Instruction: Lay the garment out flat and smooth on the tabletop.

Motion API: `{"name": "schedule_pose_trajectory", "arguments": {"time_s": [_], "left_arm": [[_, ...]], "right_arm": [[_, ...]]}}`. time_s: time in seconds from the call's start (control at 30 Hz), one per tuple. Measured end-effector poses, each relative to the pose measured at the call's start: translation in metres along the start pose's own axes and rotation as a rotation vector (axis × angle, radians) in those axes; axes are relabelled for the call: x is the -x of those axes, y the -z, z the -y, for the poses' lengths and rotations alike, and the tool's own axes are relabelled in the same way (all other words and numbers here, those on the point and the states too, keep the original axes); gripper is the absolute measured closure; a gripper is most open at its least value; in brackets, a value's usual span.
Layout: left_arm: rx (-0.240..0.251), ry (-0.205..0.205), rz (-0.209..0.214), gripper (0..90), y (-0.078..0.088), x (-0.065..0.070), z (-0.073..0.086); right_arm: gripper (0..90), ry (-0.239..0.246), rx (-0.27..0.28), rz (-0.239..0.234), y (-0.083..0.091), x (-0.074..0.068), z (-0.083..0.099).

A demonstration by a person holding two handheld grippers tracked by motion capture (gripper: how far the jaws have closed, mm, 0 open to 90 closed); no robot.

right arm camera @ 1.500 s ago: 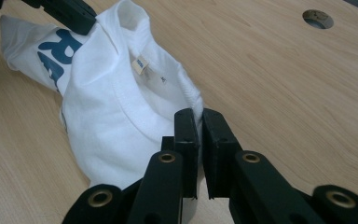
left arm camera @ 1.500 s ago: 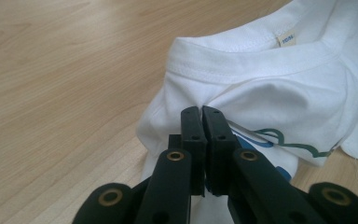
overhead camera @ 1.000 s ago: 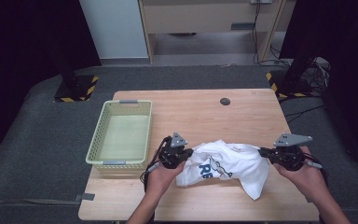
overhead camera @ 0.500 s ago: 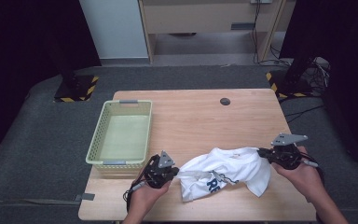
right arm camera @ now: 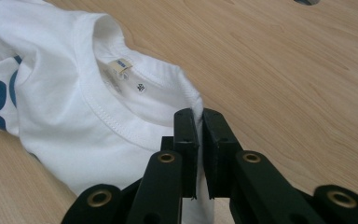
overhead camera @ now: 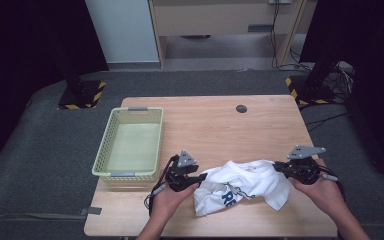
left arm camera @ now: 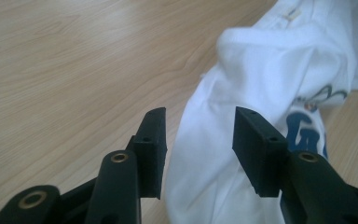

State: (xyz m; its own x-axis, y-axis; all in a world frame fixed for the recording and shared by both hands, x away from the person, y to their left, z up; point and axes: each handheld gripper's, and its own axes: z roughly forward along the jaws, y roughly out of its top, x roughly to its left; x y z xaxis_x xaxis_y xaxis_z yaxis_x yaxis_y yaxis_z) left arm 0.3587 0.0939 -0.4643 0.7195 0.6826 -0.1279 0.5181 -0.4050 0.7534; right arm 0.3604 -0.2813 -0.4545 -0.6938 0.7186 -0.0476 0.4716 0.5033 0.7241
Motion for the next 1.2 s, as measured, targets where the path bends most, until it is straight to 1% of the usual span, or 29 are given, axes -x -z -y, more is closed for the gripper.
{"name": "schedule_pose_trajectory", "arguments": {"time_s": [0.03,0.13,0.17,0.23,0.3,0.37,0.43,0.5,0.57,0.6,0.67,0.73,0.87,0.9,1.03,1.1,1.2], "left_arm": [[0.0,0.012,0.013,54.0,-0.005,-0.002,-0.004],[-0.024,0.036,0.027,53.1,-0.018,-0.006,-0.011],[-0.032,0.035,0.032,53.0,-0.023,-0.006,-0.013],[-0.062,0.023,0.027,52.3,-0.032,-0.006,-0.015],[-0.09,0.024,0.029,51.7,-0.041,-0.007,-0.014],[-0.117,0.024,0.042,49.4,-0.048,-0.006,-0.011],[-0.134,0.026,0.042,47.3,-0.051,-0.006,-0.008],[-0.152,0.022,0.048,48.2,-0.054,-0.005,-0.004],[-0.161,0.013,0.06,51.3,-0.055,-0.004,-0.002],[-0.162,0.014,0.064,54.4,-0.055,-0.003,-0.001],[-0.164,0.007,0.075,62.9,-0.054,-0.001,0.001],[-0.17,-0.011,0.08,72.2,-0.053,0.0,0.003],[-0.171,-0.015,0.083,85.6,-0.052,0.001,0.009],[-0.166,-0.014,0.079,87.2,-0.052,0.0,0.011],[-0.142,-0.017,0.053,88.3,-0.043,-0.001,0.011],[-0.124,-0.019,0.041,88.3,-0.037,-0.001,0.011],[-0.082,-0.013,0.022,88.3,-0.025,-0.003,0.008]], "right_arm": [[84.8,0.001,0.001,-0.002,0.0,0.0,0.0],[84.6,0.003,0.002,-0.002,-0.001,-0.001,-0.001],[84.6,0.004,0.002,-0.003,-0.001,-0.001,-0.001],[84.5,0.004,0.005,-0.005,-0.002,-0.002,-0.001],[84.4,0.003,0.004,-0.007,-0.003,-0.002,-0.001],[84.3,0.003,0.006,-0.009,-0.004,-0.002,-0.001],[83.9,0.001,0.006,-0.01,-0.004,-0.003,-0.001],[83.7,0.005,0.003,-0.009,-0.004,-0.004,0.0],[83.6,0.003,0.002,-0.011,-0.005,-0.004,0.0],[83.7,0.005,0.001,-0.012,-0.005,-0.004,0.0],[83.8,0.005,0.001,-0.014,-0.006,-0.005,0.001],[83.9,0.006,0.0,-0.015,-0.007,-0.006,0.0],[84.0,0.008,-0.002,-0.017,-0.009,-0.008,-0.001],[84.0,0.007,-0.003,-0.018,-0.01,-0.008,-0.001],[84.2,0.011,0.001,-0.018,-0.012,-0.01,-0.003],[84.4,0.016,0.008,-0.016,-0.011,-0.011,-0.005],[84.7,0.017,0.015,-0.015,-0.01,-0.012,-0.009]]}}
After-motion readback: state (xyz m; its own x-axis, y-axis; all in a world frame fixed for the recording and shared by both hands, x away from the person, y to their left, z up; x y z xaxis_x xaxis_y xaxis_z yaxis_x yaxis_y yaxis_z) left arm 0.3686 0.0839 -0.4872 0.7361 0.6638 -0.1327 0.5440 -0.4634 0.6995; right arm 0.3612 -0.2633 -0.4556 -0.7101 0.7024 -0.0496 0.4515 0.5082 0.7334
